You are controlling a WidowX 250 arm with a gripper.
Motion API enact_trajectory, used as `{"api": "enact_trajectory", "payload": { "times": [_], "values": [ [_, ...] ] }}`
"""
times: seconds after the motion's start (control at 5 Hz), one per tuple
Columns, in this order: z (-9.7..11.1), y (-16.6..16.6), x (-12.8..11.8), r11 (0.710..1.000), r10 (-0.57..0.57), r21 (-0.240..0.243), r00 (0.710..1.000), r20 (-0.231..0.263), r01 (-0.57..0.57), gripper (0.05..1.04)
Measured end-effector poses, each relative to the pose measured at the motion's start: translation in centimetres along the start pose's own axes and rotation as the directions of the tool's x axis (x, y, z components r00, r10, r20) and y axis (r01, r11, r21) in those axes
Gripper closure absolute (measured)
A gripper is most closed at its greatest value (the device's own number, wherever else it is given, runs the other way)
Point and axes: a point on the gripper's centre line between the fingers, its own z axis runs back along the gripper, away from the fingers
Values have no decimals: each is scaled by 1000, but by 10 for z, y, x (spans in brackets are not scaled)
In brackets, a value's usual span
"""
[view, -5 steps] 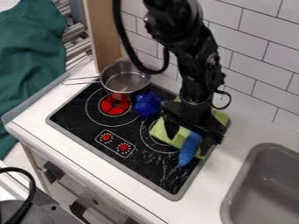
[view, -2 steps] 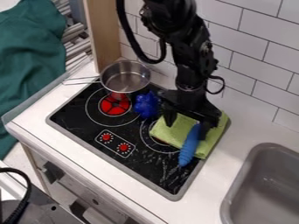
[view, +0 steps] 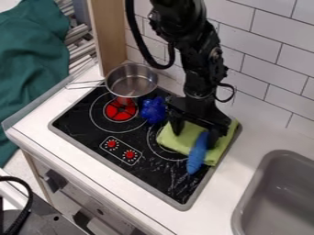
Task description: Move the blue fork below the left burner
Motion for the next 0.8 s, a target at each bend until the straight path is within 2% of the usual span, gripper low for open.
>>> {"api": "enact_trajectory", "payload": {
  "times": [0.4, 0.8],
  "values": [
    [0, -2, -2, 1000, -4, 12, 1000, -6, 5, 112],
    [0, -6, -3, 999, -28, 24, 1000, -6, 28, 689]
  ]
}}
